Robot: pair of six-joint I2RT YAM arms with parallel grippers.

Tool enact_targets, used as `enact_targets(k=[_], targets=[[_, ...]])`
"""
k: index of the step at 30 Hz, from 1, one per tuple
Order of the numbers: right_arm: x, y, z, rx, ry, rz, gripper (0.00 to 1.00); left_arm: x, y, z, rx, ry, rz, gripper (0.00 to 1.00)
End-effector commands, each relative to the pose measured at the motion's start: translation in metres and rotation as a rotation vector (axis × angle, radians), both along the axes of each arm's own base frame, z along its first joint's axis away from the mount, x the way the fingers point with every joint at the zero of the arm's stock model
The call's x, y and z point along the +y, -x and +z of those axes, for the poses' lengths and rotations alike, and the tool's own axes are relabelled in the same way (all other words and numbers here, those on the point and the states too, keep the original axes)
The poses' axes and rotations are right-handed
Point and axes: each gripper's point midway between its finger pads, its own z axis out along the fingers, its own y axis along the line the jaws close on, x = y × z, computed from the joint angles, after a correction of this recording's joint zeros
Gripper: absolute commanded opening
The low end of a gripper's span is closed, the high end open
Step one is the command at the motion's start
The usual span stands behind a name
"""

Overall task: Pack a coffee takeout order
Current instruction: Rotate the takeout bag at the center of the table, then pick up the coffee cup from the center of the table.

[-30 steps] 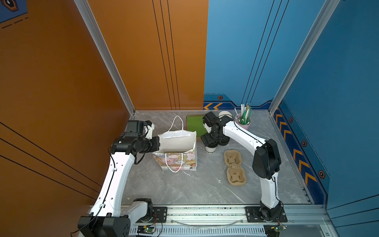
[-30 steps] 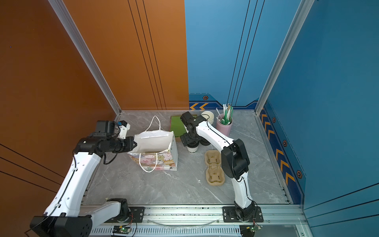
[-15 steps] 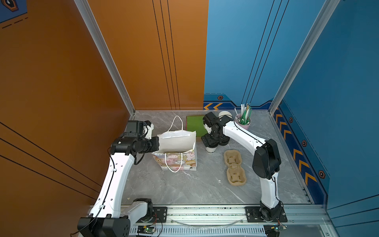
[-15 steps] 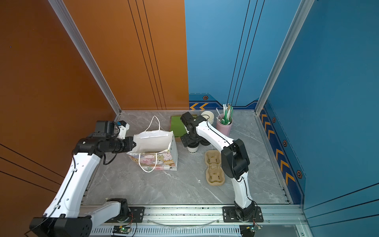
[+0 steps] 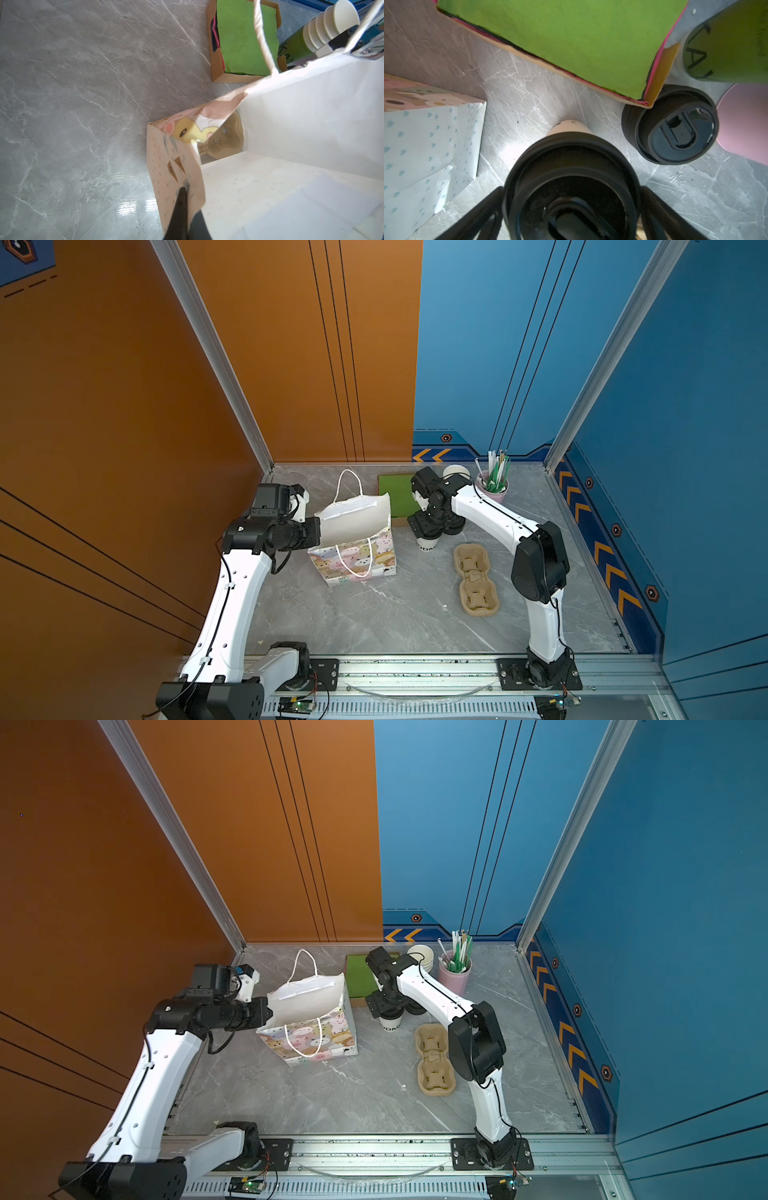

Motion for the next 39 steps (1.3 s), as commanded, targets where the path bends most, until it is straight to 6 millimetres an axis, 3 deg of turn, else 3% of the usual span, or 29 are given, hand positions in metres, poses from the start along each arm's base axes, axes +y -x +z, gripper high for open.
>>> enact_targets(k=[1,9,14,22,39], targets=[[0.001,0.004,0.000,0.021,0.016,0.013,1.00,0.000,0.010,-0.004,0.041,-0.014,-0.007,0.00],[0.005,0.001,0.039,-0.052,-0.050,0.009,1.00,-0.001,0.008,-0.002,0.037,-0.016,-0.012,0.00],[0.001,0.001,0.047,-0.067,-0.042,0.005,1.00,-0.002,0.008,-0.004,0.044,-0.016,-0.017,0.00],[-0.009,0.009,0.032,-0.003,0.006,0.004,1.00,-0.003,0.007,-0.006,0.052,-0.017,-0.023,0.00],[0.002,0.008,-0.013,0.112,0.016,0.010,1.00,-0.007,0.008,-0.011,0.066,-0.023,-0.036,0.00]])
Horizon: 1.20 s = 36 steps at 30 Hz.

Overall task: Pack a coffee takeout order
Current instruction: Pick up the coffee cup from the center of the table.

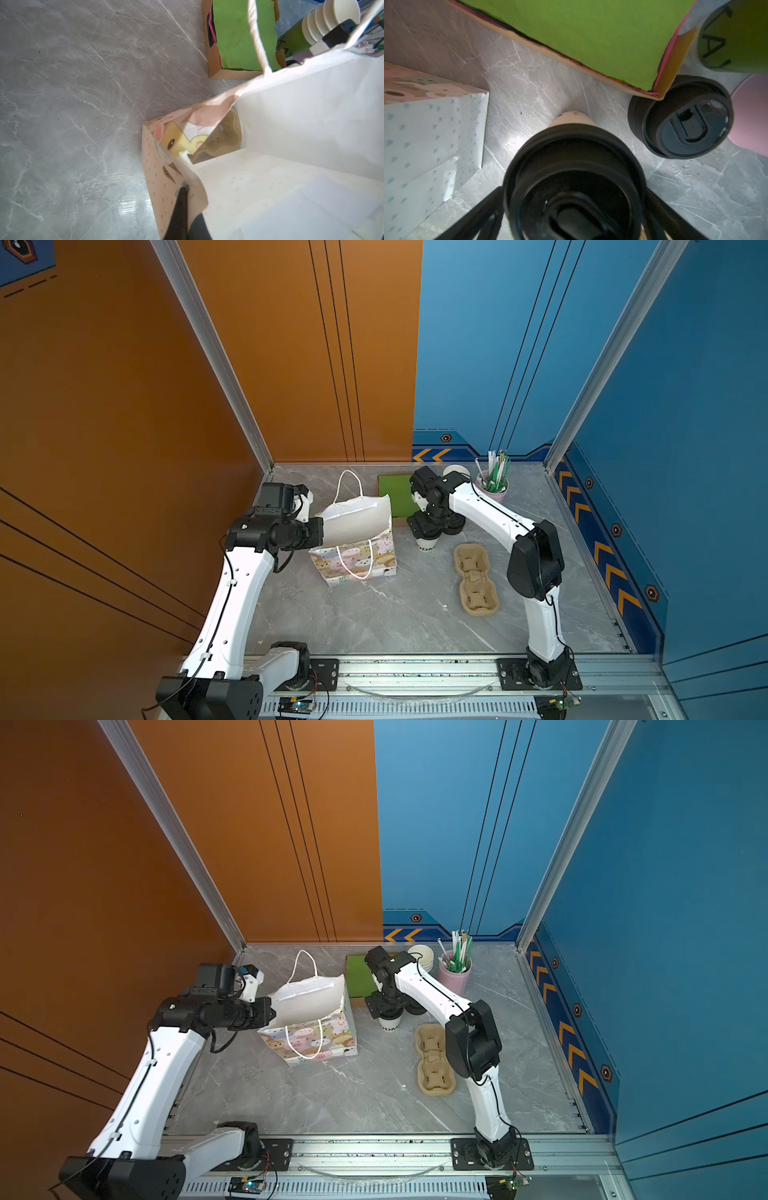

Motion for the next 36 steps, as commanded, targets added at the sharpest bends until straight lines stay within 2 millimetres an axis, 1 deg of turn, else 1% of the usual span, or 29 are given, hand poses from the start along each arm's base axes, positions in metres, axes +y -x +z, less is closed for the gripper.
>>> enact_targets(k=[1,14,20,24,31,36], targets=[[0.001,0.001,-0.005,0.034,0.003,0.004,1.00,0.000,0.008,-0.007,0.050,-0.022,-0.010,0.00],[0.000,-0.006,-0.021,0.043,0.037,-0.001,1.00,0.000,0.010,-0.010,0.058,-0.026,-0.014,0.00],[0.000,-0.006,-0.021,0.041,0.038,-0.001,0.99,0.000,0.010,-0.011,0.059,-0.026,-0.016,0.00],[-0.001,-0.007,-0.021,0.041,0.039,-0.003,0.95,0.000,0.010,-0.011,0.060,-0.025,-0.016,0.00],[-0.002,-0.007,-0.022,0.042,0.043,-0.003,0.94,0.000,0.011,-0.012,0.060,-0.027,-0.018,0.00],[-0.003,-0.007,-0.018,0.034,0.040,-0.006,0.93,-0.001,0.010,-0.012,0.064,-0.025,-0.018,0.00]])
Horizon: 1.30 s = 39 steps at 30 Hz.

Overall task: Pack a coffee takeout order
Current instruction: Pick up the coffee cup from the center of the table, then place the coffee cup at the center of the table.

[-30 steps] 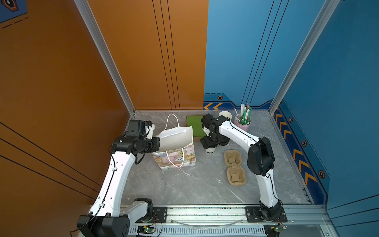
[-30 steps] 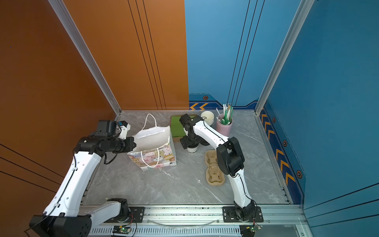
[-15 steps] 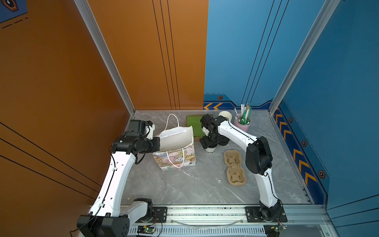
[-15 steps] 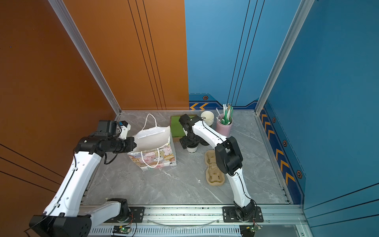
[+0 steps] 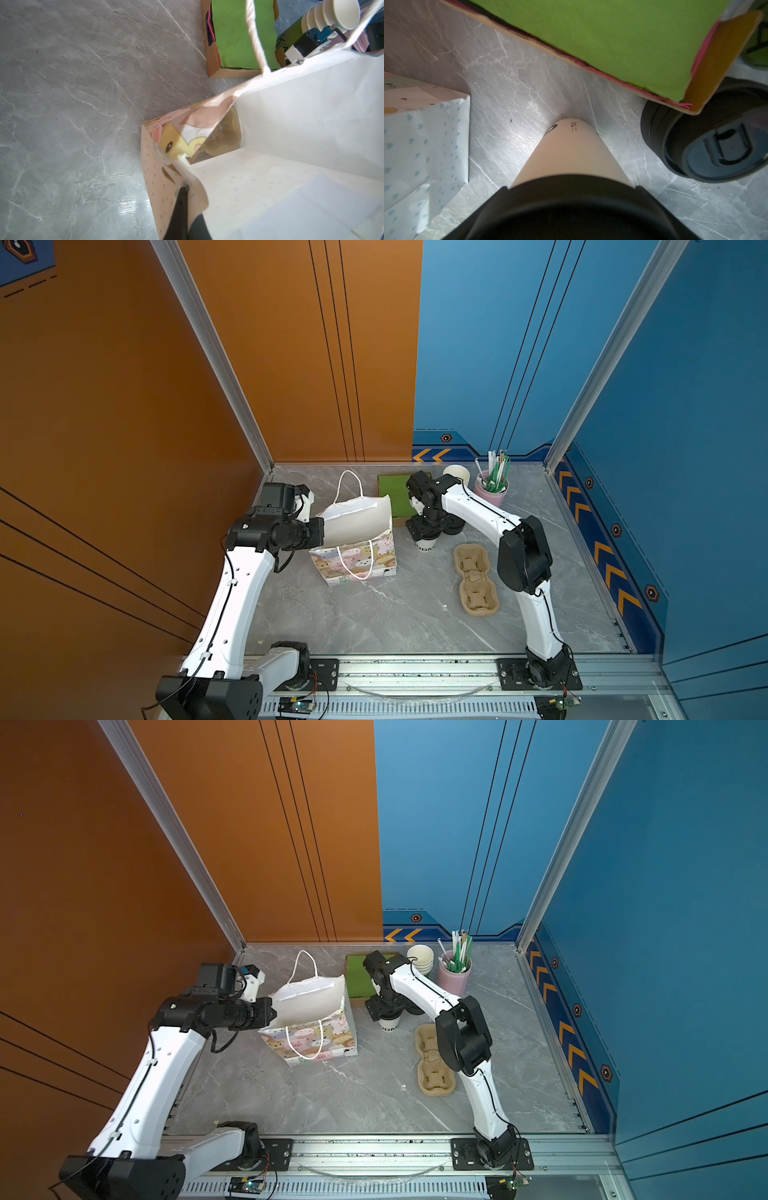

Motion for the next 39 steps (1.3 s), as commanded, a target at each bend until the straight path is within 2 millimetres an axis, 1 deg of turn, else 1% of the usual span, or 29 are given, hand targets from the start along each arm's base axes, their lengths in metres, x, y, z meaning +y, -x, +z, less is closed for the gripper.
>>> enact_targets(k=[1,7,11,12,13,17,21,24,29,35,39], targets=[[-0.006,-0.003,0.007,-0.010,0.018,-0.004,0.93,0.001,0.010,-0.012,0.063,-0.024,-0.012,0.00],[-0.011,-0.004,0.023,-0.040,0.002,-0.014,0.93,-0.001,0.010,-0.011,0.061,-0.019,-0.019,0.00],[-0.016,-0.004,0.043,-0.082,-0.010,-0.022,0.92,-0.005,0.010,-0.009,0.056,-0.003,-0.034,0.00],[-0.017,-0.003,0.049,-0.095,-0.014,-0.021,0.92,-0.007,0.010,-0.008,0.056,0.003,-0.044,0.00],[-0.019,-0.002,0.060,-0.117,-0.026,-0.024,0.92,-0.008,0.010,-0.008,0.054,0.005,-0.048,0.00],[-0.025,0.003,0.088,-0.160,-0.058,-0.028,0.92,-0.014,0.009,-0.007,0.053,0.007,-0.072,0.00],[-0.030,0.009,0.108,-0.188,-0.082,-0.029,0.92,-0.021,0.008,-0.008,0.059,0.008,-0.095,0.00],[-0.032,0.013,0.115,-0.186,-0.089,-0.022,0.91,-0.025,0.008,-0.008,0.065,0.003,-0.109,0.00],[-0.036,0.020,0.120,-0.178,-0.082,-0.018,0.89,-0.036,0.007,-0.007,0.056,0.003,-0.144,0.00],[-0.039,0.028,0.133,-0.188,-0.097,-0.009,0.86,-0.047,0.005,-0.008,0.057,0.006,-0.180,0.00],[-0.043,0.033,0.139,-0.192,-0.101,-0.004,0.86,-0.054,0.004,-0.009,0.056,0.009,-0.201,0.00]])
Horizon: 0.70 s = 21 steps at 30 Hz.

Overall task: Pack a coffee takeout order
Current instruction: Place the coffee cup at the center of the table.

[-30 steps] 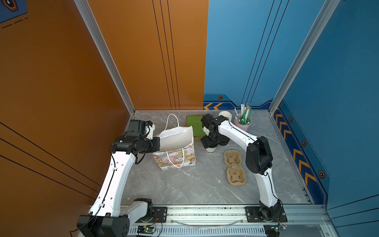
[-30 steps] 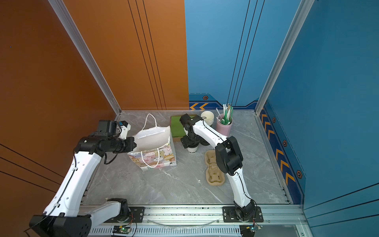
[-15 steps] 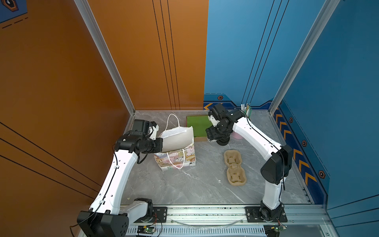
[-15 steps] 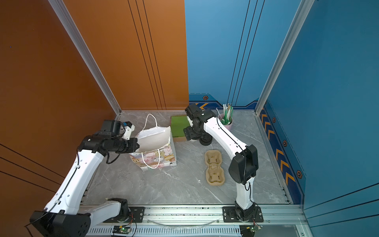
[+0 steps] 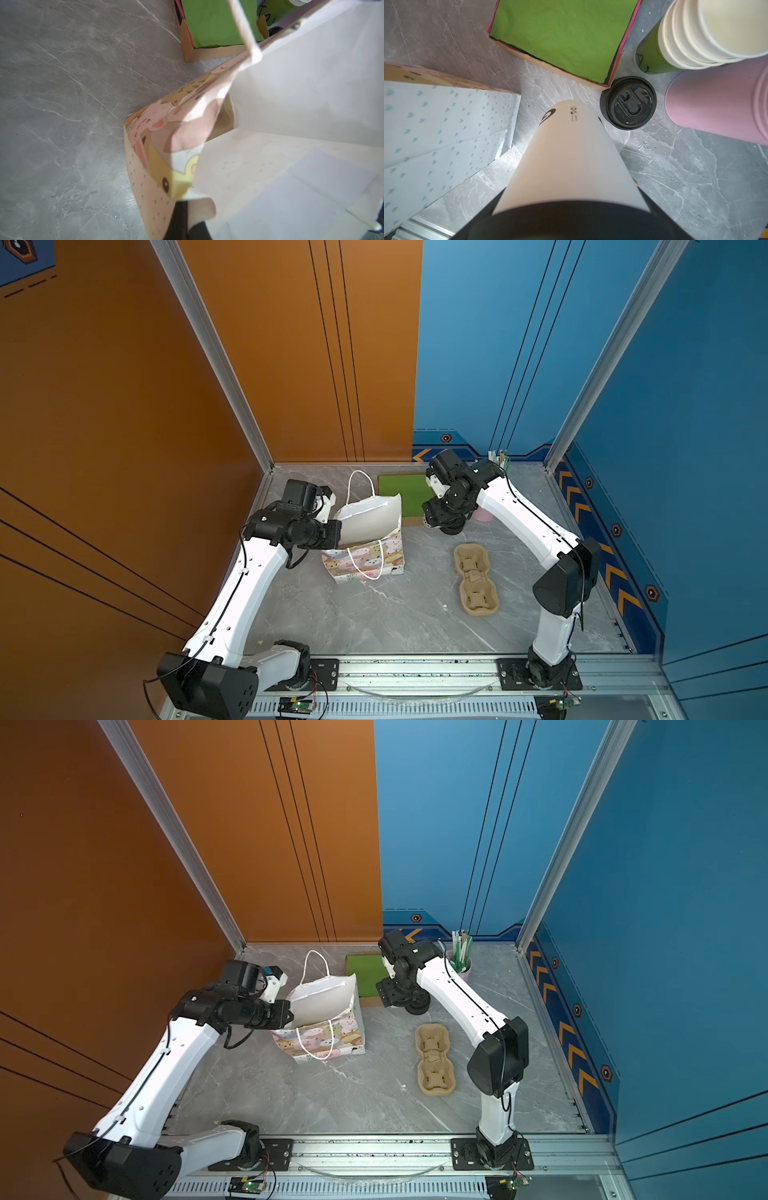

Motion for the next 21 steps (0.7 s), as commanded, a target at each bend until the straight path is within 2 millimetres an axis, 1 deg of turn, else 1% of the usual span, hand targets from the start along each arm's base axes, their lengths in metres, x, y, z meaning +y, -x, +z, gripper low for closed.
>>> enact_targets(k=[1,4,10,21], targets=[[-0.009,0.014,0.015,0.000,-0.001,0.020,0.86,-0.009,0.001,0.001,0.010,0.011,-0.036,0.00],[-0.008,0.019,0.007,0.038,0.006,0.031,0.86,-0.010,0.001,0.002,0.009,0.009,-0.039,0.00],[-0.007,0.031,-0.019,0.125,0.047,0.050,0.86,-0.009,0.001,0.003,0.001,0.000,-0.037,0.00],[0.003,0.052,-0.078,0.290,0.128,0.109,0.87,-0.008,0.001,0.002,0.001,-0.006,-0.038,0.00]])
